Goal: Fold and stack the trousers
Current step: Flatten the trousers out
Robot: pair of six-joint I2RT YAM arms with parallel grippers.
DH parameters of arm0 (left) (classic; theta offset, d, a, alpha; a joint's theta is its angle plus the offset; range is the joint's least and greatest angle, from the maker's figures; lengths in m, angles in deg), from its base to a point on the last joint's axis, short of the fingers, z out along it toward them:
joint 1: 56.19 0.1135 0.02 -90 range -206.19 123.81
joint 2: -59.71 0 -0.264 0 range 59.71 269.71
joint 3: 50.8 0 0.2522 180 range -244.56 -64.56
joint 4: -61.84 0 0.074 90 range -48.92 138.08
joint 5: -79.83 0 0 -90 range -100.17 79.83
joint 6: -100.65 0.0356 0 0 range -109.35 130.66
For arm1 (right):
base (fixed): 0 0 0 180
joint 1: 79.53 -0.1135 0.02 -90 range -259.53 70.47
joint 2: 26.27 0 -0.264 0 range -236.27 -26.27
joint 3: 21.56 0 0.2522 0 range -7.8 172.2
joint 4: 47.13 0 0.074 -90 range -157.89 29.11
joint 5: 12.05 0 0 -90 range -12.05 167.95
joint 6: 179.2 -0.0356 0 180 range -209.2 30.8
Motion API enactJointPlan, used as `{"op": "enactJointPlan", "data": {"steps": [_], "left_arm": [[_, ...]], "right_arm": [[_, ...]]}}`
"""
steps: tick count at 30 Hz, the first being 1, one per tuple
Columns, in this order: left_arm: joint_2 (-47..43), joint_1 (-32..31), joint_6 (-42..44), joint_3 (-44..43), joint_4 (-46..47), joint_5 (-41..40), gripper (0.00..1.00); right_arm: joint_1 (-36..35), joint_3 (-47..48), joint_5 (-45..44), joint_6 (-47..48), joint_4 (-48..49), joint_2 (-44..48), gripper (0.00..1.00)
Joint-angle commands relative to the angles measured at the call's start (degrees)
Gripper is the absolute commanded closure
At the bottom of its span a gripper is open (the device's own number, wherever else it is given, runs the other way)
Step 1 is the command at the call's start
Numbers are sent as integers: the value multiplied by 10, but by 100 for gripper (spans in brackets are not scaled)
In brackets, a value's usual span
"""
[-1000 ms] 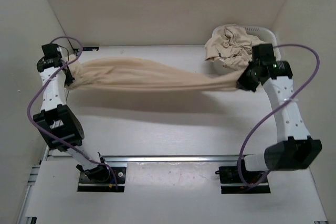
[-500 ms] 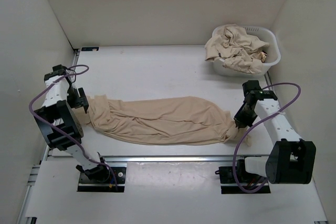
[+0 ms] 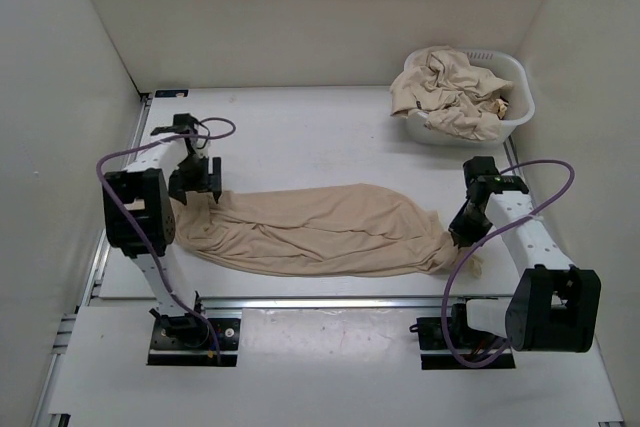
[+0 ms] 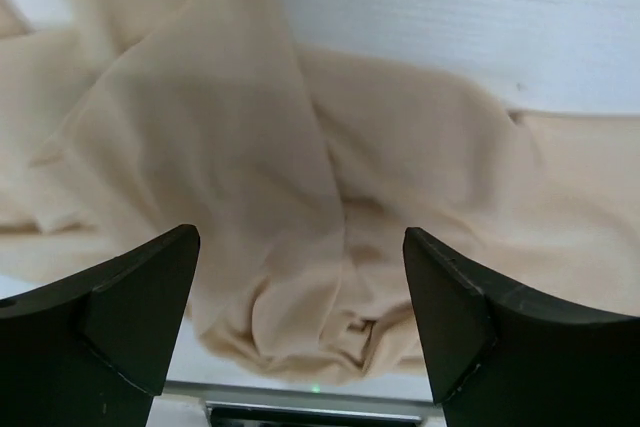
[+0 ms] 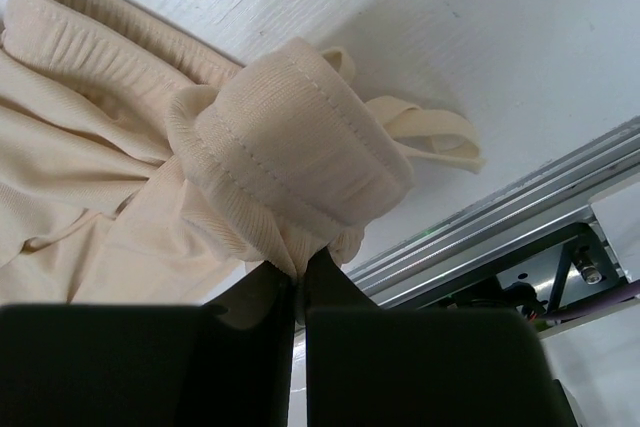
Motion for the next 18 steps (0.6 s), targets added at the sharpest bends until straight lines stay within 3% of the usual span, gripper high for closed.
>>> {"op": "enactJointPlan", "data": {"steps": [1,4,8,14,18], "left_arm": [[41,-6,0,12,29,-75,7],[46,6,0,50,46,-107,13],[39,17,0,65,57,-122,85],[26,66,0,-76,57,-154,86],[39,93,0,-229,-12,-154,86]], "right_arm": [[4,4,-22,7,-4,4,100],[4,10,-22,7,-9,15,100],[4,47,-22,15,7,8,100],[15,245,-3,63,-6,-41,100],[21,357,11,86,-25,-49,100]]}}
